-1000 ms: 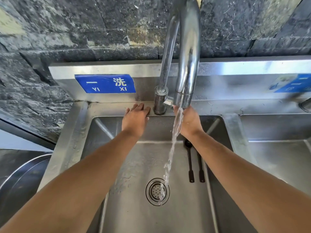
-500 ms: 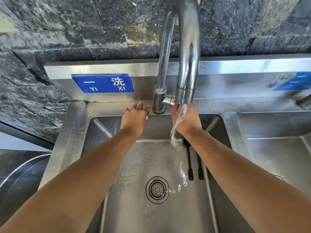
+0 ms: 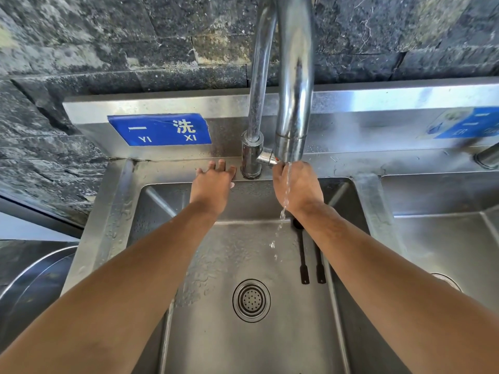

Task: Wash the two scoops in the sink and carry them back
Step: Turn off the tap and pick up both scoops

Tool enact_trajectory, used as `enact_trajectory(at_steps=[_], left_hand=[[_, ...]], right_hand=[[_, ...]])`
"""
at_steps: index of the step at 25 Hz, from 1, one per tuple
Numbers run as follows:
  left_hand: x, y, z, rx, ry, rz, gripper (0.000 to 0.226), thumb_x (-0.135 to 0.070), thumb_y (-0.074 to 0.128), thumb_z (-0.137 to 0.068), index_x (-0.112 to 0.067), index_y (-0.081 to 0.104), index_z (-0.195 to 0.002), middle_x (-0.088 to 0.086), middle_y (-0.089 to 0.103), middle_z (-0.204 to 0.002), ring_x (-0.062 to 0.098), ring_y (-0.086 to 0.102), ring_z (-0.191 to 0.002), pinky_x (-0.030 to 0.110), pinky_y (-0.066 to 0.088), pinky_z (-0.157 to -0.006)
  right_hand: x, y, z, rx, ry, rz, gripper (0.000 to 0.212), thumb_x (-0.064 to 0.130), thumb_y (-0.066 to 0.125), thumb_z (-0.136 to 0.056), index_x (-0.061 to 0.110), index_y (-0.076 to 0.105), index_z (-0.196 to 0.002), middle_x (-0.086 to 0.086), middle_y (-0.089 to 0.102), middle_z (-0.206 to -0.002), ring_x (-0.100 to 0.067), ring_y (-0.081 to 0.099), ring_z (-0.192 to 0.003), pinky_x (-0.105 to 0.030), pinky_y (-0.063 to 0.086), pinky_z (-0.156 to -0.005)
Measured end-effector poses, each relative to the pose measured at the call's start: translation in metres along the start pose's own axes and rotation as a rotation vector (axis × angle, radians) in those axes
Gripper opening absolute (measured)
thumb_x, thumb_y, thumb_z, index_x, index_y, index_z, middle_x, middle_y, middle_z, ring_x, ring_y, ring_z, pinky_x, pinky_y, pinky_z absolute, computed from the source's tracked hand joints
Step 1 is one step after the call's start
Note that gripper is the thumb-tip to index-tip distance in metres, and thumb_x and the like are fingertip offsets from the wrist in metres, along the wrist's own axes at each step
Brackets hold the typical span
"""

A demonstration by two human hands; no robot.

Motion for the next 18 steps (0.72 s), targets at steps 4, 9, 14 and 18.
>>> enact_trajectory(at_steps=[4,9,14,18], left_hand=[[-0.003,-0.002,0.005,-0.038,-0.003,0.045,0.048,-0.019,0.049,-0.102,-0.014,0.041,-0.149,0.016,0.039,-0.157,0.038,0.032,-0.146,0.054,0.032,-0.116],[-0.021,0.0,0.058,-0.365,-0.064,0.245,0.042,-0.019,0.061,-0.089,-0.01,0.056,-0.13,0.019,0.05,-0.127,0.036,0.048,-0.112,0.048,0.044,-0.099],[-0.067,0.089,0.102,-0.159,-0.114,0.44,0.014,-0.014,0.059,-0.091,-0.008,0.071,-0.094,0.011,0.063,-0.092,0.03,0.059,-0.088,0.04,0.047,-0.083],[-0.123,0.159,0.106,0.039,-0.158,0.626,0.018,-0.014,0.06,-0.09,-0.012,0.077,-0.094,0.007,0.073,-0.095,0.027,0.068,-0.088,0.031,0.049,-0.076]], right_hand=[[-0.006,-0.004,0.005,-0.07,-0.033,-0.045,0.043,0.032,0.048,-0.102,0.0,0.053,-0.13,-0.015,0.072,-0.094,-0.034,0.072,-0.083,-0.047,0.063,-0.073],[-0.074,0.021,0.024,-0.045,0.088,-0.002,0.032,0.024,0.049,-0.1,0.009,0.058,-0.126,-0.013,0.07,-0.116,-0.033,0.068,-0.103,-0.041,0.057,-0.088],[-0.181,0.075,0.071,0.157,0.423,0.076,0.029,0.014,0.045,-0.097,0.003,0.066,-0.113,-0.023,0.069,-0.115,-0.041,0.065,-0.107,-0.038,0.052,-0.082],[-0.24,0.117,0.091,0.205,0.561,0.158,0.029,0.007,0.051,-0.097,0.003,0.068,-0.121,-0.018,0.07,-0.122,-0.035,0.066,-0.117,-0.038,0.054,-0.09]])
Point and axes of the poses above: each hand's wrist, its own z-axis away from the middle knuckle, its own y-axis out of the palm, x = y × z, the point moved 9 cm from there along -z, towards the middle knuckle
